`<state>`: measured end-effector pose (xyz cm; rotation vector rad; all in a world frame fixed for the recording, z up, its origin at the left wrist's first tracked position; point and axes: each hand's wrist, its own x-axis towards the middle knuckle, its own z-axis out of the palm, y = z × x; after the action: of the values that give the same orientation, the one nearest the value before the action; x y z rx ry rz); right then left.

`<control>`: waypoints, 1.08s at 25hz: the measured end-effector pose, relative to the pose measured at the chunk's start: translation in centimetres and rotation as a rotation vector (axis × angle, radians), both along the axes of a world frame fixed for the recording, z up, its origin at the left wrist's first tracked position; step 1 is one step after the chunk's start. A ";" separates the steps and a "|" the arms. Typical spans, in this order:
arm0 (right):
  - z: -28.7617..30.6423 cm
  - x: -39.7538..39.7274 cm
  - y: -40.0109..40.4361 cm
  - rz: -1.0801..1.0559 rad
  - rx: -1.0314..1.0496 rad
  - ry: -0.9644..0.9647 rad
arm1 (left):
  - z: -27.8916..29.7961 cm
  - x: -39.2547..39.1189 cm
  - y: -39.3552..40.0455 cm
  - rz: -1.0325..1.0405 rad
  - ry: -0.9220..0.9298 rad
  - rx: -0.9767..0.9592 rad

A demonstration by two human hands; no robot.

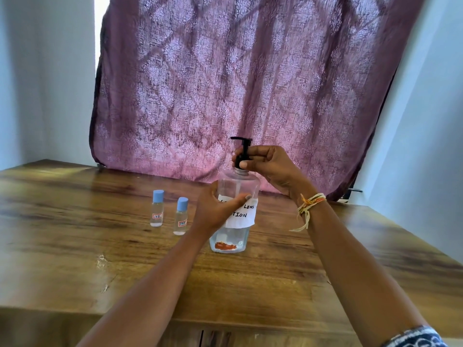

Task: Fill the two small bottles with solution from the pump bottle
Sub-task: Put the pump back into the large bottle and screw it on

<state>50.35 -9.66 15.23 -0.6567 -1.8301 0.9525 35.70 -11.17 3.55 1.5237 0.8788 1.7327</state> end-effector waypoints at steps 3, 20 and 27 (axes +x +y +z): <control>-0.5 -0.5 -0.2 -0.092 0.010 0.038 | 0.0 0.1 0.1 -0.012 -0.014 -0.005; -14.0 1.4 -3.6 -0.093 -0.250 -0.191 | -2.9 -2.9 -1.5 0.004 0.510 -0.231; -15.0 0.5 -3.9 -0.276 -0.093 -0.323 | -3.9 -4.3 -3.1 0.111 0.527 -0.302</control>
<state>50.87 -13.51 0.23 -1.1432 -1.9145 0.7832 31.40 -14.30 -0.33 1.7700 1.4388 1.2033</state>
